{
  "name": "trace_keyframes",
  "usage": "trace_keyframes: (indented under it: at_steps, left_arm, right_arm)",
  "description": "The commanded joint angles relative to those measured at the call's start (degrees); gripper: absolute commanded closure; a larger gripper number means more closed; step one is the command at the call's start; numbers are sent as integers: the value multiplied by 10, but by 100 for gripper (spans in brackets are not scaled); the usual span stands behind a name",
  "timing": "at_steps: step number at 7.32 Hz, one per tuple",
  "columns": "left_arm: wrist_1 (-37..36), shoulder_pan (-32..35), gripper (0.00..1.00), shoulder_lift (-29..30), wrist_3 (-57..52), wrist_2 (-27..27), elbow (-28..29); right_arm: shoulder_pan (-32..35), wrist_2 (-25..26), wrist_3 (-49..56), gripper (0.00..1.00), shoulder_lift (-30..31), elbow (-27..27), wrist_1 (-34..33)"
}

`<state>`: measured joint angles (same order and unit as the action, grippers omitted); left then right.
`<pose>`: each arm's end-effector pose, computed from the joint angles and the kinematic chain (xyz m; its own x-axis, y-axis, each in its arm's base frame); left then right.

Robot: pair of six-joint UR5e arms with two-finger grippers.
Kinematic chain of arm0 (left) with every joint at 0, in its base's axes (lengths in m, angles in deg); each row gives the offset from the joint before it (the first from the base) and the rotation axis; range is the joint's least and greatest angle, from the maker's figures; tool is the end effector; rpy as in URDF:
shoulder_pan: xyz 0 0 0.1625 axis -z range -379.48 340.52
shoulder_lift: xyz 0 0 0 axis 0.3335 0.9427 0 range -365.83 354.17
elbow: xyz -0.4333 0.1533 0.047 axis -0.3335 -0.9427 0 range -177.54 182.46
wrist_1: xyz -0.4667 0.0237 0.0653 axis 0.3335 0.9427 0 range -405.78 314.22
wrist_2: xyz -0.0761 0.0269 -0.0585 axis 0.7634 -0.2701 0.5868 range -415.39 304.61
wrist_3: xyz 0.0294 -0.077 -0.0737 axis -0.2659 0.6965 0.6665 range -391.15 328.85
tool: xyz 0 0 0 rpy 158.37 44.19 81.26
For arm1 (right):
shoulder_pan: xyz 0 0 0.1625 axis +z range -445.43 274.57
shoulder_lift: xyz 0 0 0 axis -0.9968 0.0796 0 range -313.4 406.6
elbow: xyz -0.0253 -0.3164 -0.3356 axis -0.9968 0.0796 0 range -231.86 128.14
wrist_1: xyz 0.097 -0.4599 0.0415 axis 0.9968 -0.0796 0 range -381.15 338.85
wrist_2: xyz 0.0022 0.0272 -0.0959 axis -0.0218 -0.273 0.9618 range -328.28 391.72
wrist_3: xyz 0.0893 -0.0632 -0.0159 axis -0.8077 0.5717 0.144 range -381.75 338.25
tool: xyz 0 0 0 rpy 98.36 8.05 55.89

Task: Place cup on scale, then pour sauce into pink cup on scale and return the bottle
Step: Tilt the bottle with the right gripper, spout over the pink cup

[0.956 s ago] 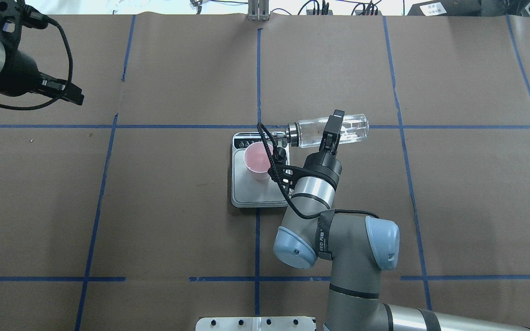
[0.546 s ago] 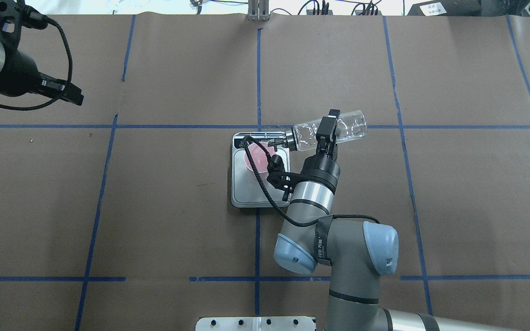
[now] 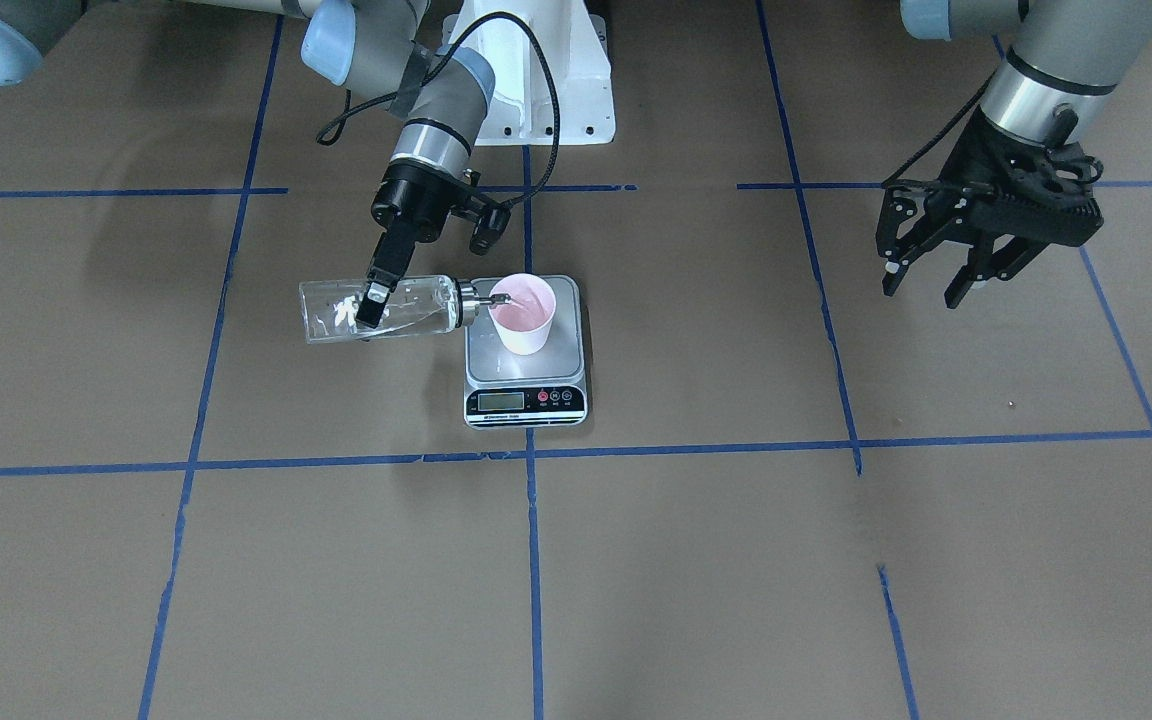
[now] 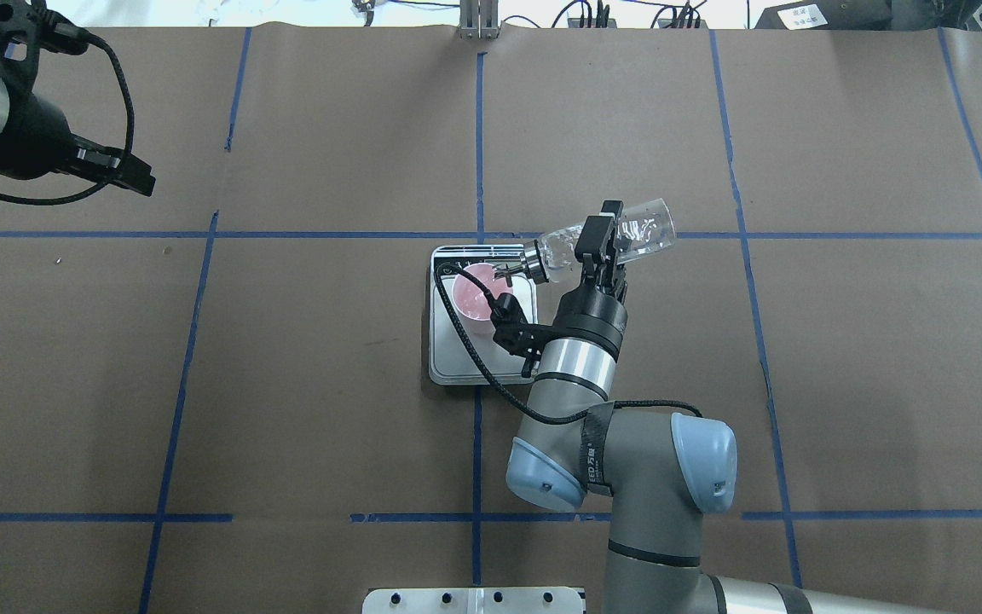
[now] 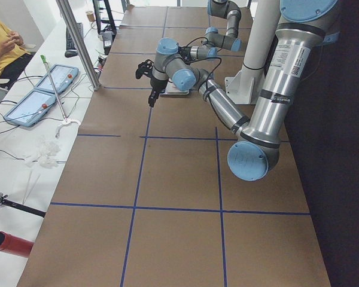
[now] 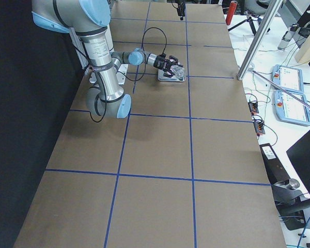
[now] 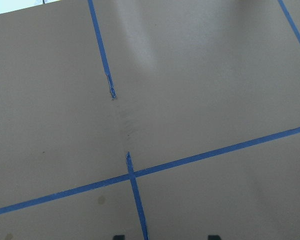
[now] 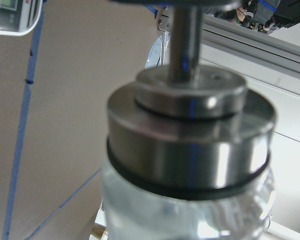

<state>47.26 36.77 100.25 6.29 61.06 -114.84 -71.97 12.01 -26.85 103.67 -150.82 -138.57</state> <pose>0.2620 -0.5434 0.2915 0.6815 0.2596 -0.6842 0.0395 0.9206 0.3885 -0.6195 -0.3924 0.2592 0.3898 -0.2520 -0.8857 0.9106 0.2488 0.3300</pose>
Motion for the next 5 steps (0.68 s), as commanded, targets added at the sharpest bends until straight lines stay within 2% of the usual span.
trace_keyframes:
  at_steps: [1,5]
  left_arm:
    - [-1,0,36,0,1,1,-1]
    - [-1,-1,35,0,4,2,0]
  right_arm:
    - [1,4,12,100,-1,0,0]
    - [8,5,18,100,-2,-10,0]
